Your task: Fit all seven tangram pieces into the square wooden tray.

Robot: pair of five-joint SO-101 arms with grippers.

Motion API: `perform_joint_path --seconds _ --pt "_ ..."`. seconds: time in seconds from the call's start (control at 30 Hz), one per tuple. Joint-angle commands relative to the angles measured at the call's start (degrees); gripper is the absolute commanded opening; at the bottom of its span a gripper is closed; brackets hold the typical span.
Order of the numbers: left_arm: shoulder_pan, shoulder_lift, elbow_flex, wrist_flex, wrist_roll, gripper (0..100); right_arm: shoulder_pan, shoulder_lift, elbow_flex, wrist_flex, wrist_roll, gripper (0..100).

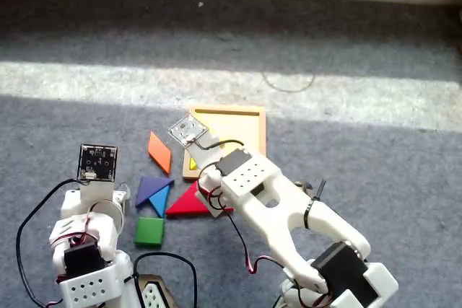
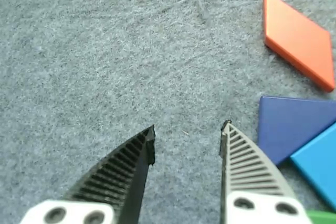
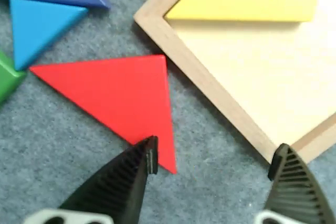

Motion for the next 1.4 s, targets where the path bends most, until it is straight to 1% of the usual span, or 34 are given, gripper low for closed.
perform_joint_path --seconds 0.0,0.1,0.23,0.37,0.5,0.6,0.67,0.87,1.0,1.13,1.37 --pt "-0.7 -0.4 0.0 -1.1 0.8 21 -0.6 -2.4 -0.3 -0.5 -2.2 32.5" --pt "-0.9 -0.4 -0.3 -1.1 4.8 22 -2.9 -2.4 -0.7 -0.7 -6.8 32.5" --pt "-0.9 -0.4 -0.6 -1.1 5.2 22 -5.0 -2.0 -0.8 -1.3 -13.6 32.5" --pt "-0.9 -0.4 -0.4 -1.1 5.1 22 -6.5 -2.0 -0.7 -7.8 -21.3 32.5" --pt "-0.9 -0.4 -0.3 -1.1 5.1 22 -8.5 -2.0 -0.5 -13.6 -26.1 32.5" --pt "-0.9 -0.4 -0.2 -1.1 5.0 22 -9.0 -1.8 -0.4 -17.5 -26.7 32.5" --pt "-0.9 -0.4 -0.1 -1.1 5.0 22 -9.0 -0.7 -0.4 -18.3 -26.8 32.5" --pt "-0.9 -0.4 -0.1 -1.1 5.0 22 -8.8 12.2 -2.5 -18.1 -26.8 32.5" --pt "-0.9 -0.4 0.0 -1.1 5.0 22 -8.8 15.3 -7.3 -11.1 -26.8 32.5" --pt "-0.9 -0.4 0.0 -1.1 5.0 22 -8.7 15.2 -8.4 -5.1 -26.5 32.5" --pt "-1.0 -0.4 0.0 -1.0 4.9 22 -8.7 15.1 -8.7 1.2 -26.6 32.5"
